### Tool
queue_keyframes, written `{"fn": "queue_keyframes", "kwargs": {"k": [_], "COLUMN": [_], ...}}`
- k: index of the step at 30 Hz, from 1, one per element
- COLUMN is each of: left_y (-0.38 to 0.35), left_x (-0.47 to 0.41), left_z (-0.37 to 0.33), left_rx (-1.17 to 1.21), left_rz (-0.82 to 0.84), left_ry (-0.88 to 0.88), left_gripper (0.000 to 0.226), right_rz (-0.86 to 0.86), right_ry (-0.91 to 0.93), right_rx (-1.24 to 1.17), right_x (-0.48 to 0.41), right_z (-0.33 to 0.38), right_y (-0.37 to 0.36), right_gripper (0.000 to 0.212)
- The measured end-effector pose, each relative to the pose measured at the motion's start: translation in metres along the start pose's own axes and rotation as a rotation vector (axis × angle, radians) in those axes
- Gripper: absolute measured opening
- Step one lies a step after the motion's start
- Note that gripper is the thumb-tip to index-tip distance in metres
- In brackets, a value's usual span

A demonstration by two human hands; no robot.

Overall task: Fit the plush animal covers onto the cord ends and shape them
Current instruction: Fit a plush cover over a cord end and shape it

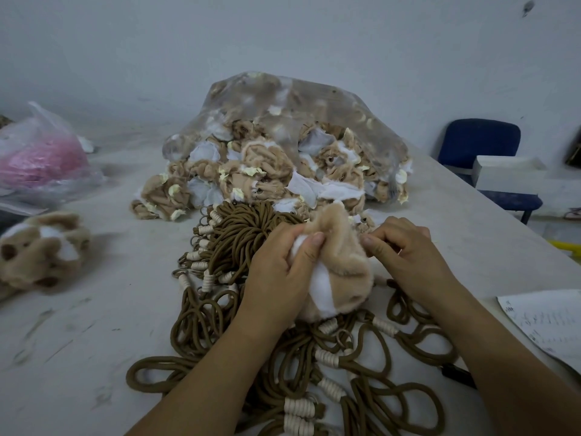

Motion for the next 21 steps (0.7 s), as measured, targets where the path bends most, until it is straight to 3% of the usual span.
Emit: {"fn": "queue_keyframes", "kwargs": {"k": [3,7,11,13,16,21], "left_y": [-0.001,-0.003,-0.004,-0.008,-0.013,-0.007], "left_x": [0.001,0.002,0.002,0.003,0.005,0.001], "left_z": [0.001,0.001,0.004,0.005,0.005,0.006], "left_rx": [0.033,0.062,0.109,0.147,0.172,0.163], "left_rz": [0.014,0.011,0.001,0.025,0.071,0.016], "left_ry": [0.016,0.037,0.083,0.093,0.096,0.057], "left_gripper": [0.024,0.021,0.012,0.012,0.016,0.04], "right_rz": [0.009,0.036,0.042,0.058,0.073,-0.009], "right_ry": [-0.027,-0.051,-0.085,-0.109,-0.111,-0.224], "right_rx": [-0.028,-0.052,-0.077,-0.126,-0.134,-0.227], "right_x": [0.001,0.003,0.005,0.009,0.011,0.012], "right_z": [0.0,0.0,0.004,0.005,0.005,-0.004], "right_y": [-0.004,-0.014,-0.021,-0.026,-0.03,-0.027], "right_gripper": [0.049,0.027,0.034,0.027,0.015,0.019]}}
Point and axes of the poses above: each hand's wrist, its own x-axis away from the middle knuckle, its own y-axis out of the back of the hand, z = x × y, the point moved 7 cm from there along -x, towards the middle knuckle, and after that the axes turned 9 degrees about -z, right-handed, at the moved point
